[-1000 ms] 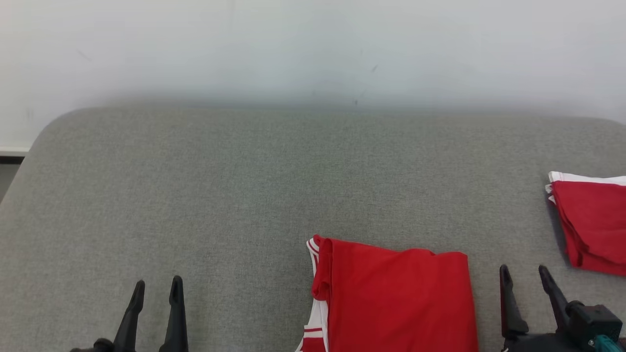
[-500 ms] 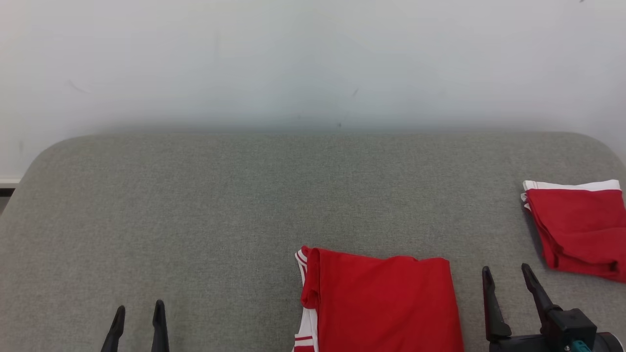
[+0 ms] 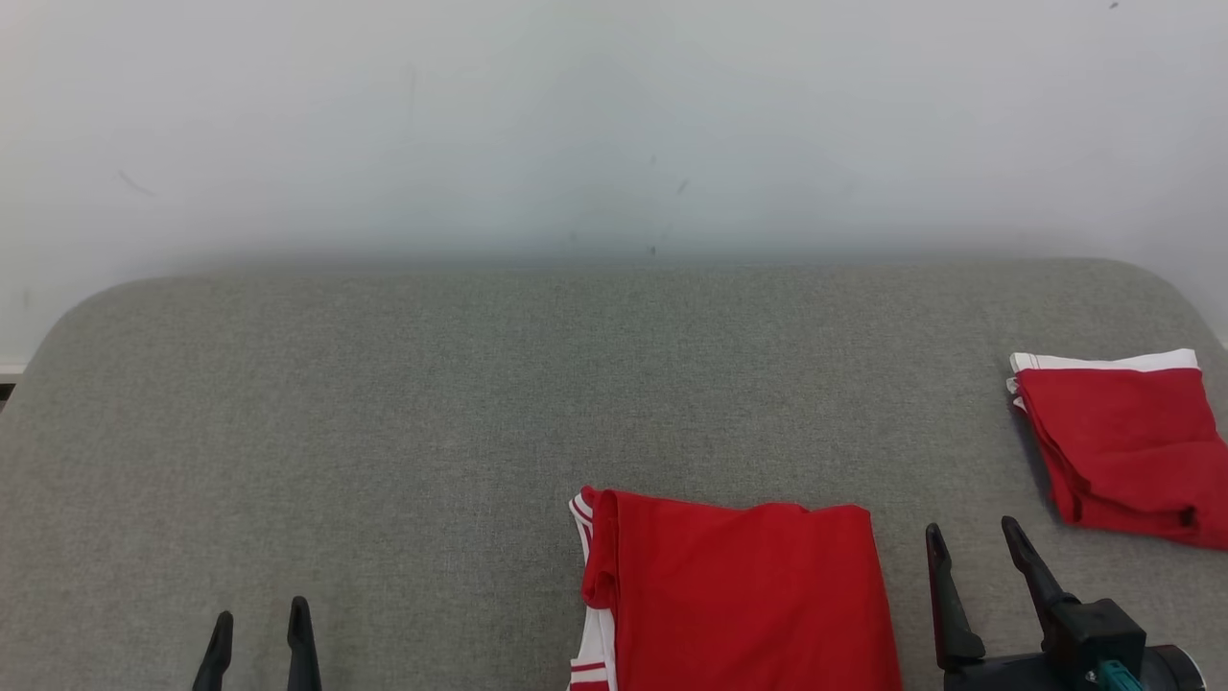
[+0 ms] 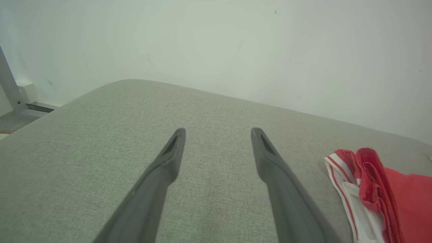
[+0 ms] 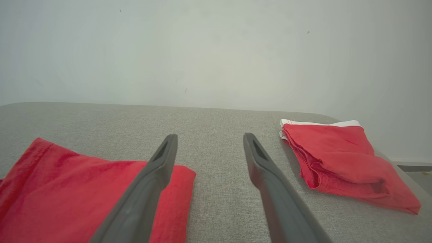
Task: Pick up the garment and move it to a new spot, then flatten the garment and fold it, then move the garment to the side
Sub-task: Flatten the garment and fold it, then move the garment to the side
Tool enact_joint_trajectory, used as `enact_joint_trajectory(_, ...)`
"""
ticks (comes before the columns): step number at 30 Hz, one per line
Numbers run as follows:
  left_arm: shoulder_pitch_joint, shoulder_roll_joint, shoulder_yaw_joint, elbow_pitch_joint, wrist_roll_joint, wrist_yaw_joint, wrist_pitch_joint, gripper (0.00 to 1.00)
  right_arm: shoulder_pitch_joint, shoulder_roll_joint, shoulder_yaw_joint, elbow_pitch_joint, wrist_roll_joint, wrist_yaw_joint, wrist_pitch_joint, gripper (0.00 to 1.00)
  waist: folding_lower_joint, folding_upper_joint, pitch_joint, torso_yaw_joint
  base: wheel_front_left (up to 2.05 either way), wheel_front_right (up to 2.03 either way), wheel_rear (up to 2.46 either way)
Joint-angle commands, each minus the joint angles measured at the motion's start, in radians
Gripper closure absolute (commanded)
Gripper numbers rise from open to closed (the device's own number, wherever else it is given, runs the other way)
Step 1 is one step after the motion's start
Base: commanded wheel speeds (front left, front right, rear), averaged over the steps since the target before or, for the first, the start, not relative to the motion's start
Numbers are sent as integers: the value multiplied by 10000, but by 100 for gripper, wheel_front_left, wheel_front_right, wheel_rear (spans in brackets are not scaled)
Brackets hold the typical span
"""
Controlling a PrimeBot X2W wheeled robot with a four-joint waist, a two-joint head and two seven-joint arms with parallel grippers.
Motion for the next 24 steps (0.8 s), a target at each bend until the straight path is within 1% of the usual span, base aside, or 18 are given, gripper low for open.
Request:
enact_joint_trajectory(1, -34, -49, -19, 40, 96, -6, -31, 0, -136, -2, 34, 0, 28, -27, 33, 0, 1, 0, 4, 10, 0, 0, 0)
enact_joint_trajectory(12, -112, -97, -188, 57, 107, -25, -31, 0, -152, -2, 152, 90, 160, -27, 225, 0, 1, 0, 27, 52, 0, 0, 0)
enact_joint_trajectory(16, -148, -93, -269, -18, 75, -29, -31, 0, -154, -5, 280, 165, 311, -27, 627, 0, 1, 0, 42, 57, 0, 0, 0)
enact_joint_trajectory(18, -155, -81, -329, -43, 32, -29, -31, 0, -148, 2, 470, 162, 356, -27, 1054, 0, 1, 0, 57, 64, 0, 0, 0)
enact_joint_trajectory(20, -128, -78, -376, -59, 4, -30, -30, 0, -150, -6, 501, 154, 591, -27, 1771, 0, 1, 0, 73, 62, 0, 0, 0)
enact_joint_trajectory(22, -96, -78, -410, -78, -10, -31, -31, 0, -148, -8, 416, 93, 973, -27, 2851, 0, 1, 0, 86, 59, 0, 0, 0)
enact_joint_trajectory(24, -73, -79, -443, -90, -30, -29, -31, 0, -136, 2, 453, 18, 1375, -27, 4301, 0, 1, 0, 107, 48, 0, 0, 0)
